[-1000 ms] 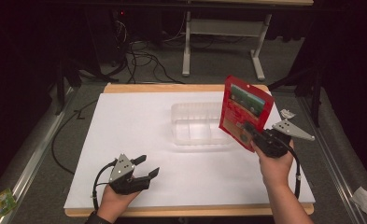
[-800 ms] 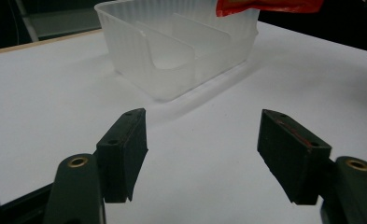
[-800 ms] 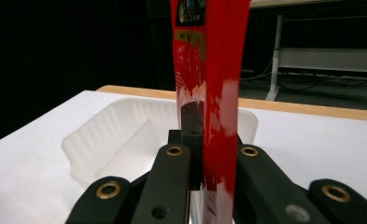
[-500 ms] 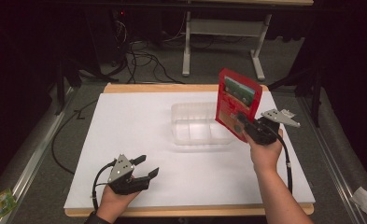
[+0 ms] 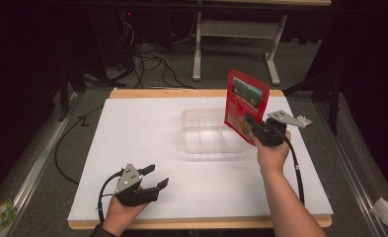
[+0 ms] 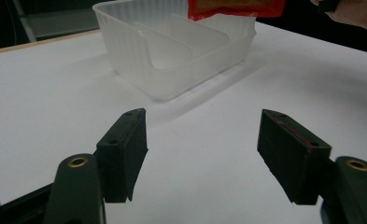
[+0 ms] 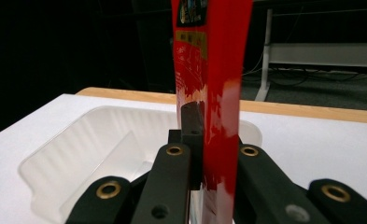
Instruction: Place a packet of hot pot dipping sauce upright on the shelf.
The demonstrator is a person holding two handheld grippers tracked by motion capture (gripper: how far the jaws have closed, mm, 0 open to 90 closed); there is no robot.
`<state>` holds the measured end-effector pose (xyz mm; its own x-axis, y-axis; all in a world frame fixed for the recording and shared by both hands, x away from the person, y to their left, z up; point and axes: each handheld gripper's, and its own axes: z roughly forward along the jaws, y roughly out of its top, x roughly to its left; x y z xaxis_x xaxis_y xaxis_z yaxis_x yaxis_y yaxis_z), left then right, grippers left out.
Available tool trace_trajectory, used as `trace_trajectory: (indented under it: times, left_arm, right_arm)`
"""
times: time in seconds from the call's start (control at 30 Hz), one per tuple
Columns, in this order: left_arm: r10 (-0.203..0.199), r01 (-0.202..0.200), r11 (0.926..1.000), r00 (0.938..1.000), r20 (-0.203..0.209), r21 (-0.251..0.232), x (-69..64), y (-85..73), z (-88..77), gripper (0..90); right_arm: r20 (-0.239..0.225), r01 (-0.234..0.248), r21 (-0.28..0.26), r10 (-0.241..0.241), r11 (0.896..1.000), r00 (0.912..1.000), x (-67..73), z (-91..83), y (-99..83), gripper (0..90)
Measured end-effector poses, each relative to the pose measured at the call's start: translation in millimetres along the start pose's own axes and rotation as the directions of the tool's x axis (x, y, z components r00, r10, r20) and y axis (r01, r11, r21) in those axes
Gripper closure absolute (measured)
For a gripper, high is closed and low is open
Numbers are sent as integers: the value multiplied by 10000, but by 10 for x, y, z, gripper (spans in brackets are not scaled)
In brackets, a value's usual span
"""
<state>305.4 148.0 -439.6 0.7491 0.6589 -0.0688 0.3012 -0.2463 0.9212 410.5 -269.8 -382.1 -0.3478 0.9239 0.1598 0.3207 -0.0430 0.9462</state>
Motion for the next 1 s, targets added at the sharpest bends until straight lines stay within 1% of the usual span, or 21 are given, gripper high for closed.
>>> trace_trajectory:
  times: [0.03,0.1,0.17,0.27,0.3,0.4,0.47,0.6,0.67,0.73,0.9,1.0]
  left_arm:
    - [2,-2,10000,10000,9,-7,-1,-1,-1,337]
    - [3,-3,10000,10000,20,-3,0,-3,0,336]
    - [-7,7,10000,10000,30,6,0,-4,1,336]
    - [-27,27,10000,10000,23,7,4,-4,1,337]
    - [-22,22,10000,10000,19,2,3,-4,0,337]
    - [1,-1,10000,10000,21,11,2,-5,-1,337]
    - [-3,3,10000,10000,36,26,3,-5,-1,336]
    - [7,-7,10000,10000,32,38,5,-11,7,336]
    - [1,-1,10000,10000,62,64,4,-13,11,336]
    - [30,-31,9999,10000,88,114,3,-14,24,336]
    - [32,-33,10000,9999,101,74,-8,-13,23,336]
    - [22,-23,10000,10000,90,76,-3,-12,20,336]
  right_arm:
    - [106,-43,-69,44,10000,9999,-11,28,0,890]
    - [136,-4,-125,5,9999,9999,-30,63,-2,890]
    - [181,-90,-95,92,9999,9998,-41,103,-9,890]
    - [232,-42,-82,44,10000,9997,-42,141,-14,890]
    - [229,-32,-116,35,9999,9997,-43,158,-15,890]
    - [176,-212,-256,217,9994,9996,-49,206,-10,890]
    - [174,-216,-281,221,9994,9996,-47,218,-12,890]
    - [276,-39,-126,43,9999,9996,-38,298,-63,890]
    - [291,-35,-97,38,9999,9996,-33,309,-76,890]
    - [238,69,-159,-66,9998,9997,-16,340,-93,890]
    - [334,14,-75,-11,10000,9994,-15,381,-120,890]
    - [367,82,-3,-82,10000,9993,-9,400,-146,890]
